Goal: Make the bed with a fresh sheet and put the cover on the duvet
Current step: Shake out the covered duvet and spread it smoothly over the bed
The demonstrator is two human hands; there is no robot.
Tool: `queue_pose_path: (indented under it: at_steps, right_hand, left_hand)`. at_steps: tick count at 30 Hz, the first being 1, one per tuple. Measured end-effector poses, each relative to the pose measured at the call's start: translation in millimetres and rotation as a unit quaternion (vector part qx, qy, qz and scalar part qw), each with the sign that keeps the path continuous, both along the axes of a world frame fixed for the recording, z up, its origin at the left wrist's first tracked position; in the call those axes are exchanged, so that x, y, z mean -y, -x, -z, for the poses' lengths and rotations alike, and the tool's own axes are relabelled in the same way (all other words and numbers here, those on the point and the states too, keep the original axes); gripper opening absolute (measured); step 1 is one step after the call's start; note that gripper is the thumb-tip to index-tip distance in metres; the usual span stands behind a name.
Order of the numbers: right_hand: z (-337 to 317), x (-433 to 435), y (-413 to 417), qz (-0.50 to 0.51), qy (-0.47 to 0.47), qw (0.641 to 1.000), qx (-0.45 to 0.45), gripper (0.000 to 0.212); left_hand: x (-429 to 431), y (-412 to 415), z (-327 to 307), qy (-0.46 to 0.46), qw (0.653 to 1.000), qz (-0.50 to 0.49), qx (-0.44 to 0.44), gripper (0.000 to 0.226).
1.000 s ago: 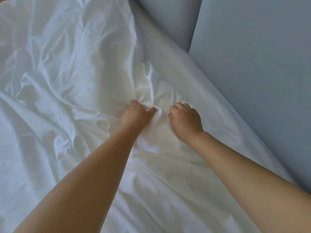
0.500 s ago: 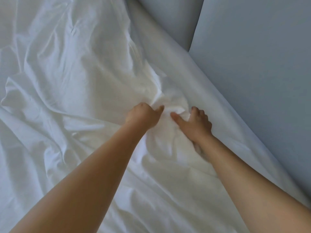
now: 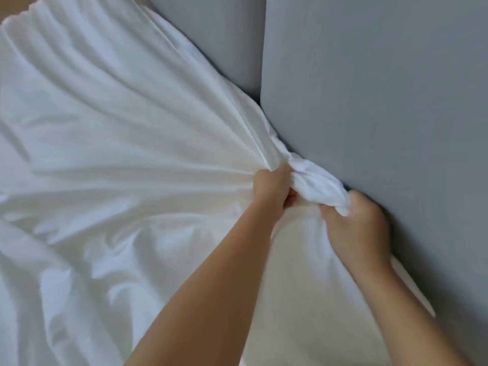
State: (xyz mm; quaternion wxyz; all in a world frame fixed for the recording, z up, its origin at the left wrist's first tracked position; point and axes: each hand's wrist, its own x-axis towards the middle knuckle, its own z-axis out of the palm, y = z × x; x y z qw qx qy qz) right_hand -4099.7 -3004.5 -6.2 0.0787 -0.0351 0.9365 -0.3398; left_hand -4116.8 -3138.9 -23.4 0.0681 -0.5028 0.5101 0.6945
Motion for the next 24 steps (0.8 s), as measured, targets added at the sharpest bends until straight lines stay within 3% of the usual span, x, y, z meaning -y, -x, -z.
queue_pose_path:
  at_steps: [5,8,11,13,17,21,24]
  right_hand:
    - [86,-18,-22,-0.01,-0.133,0.989,0.063,0.03]
    - [92,-34,-21,-0.029,-0.067,0.984,0.161,0.038]
    - [70,-65,-27,-0.062,-0.019,0.967,0.246,0.044]
    - [49,-104,-49,-0.047,0.0,0.975,0.217,0.055]
    - [26,-204,-118,0.027,-0.033,0.985,0.168,0.053]
    - [38,-274,-188,0.068,-0.12,0.94,0.313,0.075]
    - [54,-281,-218,0.081,-0.08,0.932,0.344,0.077]
  left_hand:
    - [-12,-25,59,0.143,0.978,0.15,0.003,0.017]
    - [-32,-49,59,0.18,0.946,0.268,0.023,0.039]
    - [-72,-97,39,0.282,0.884,0.374,0.0,0.068]
    - [-103,-133,22,0.358,0.839,0.408,-0.038,0.071]
    - [-152,-194,4,0.398,0.776,0.485,-0.061,0.075]
    - [-181,-228,12,0.424,0.706,0.563,-0.067,0.076]
    - [-188,-242,29,0.445,0.662,0.601,-0.039,0.079]
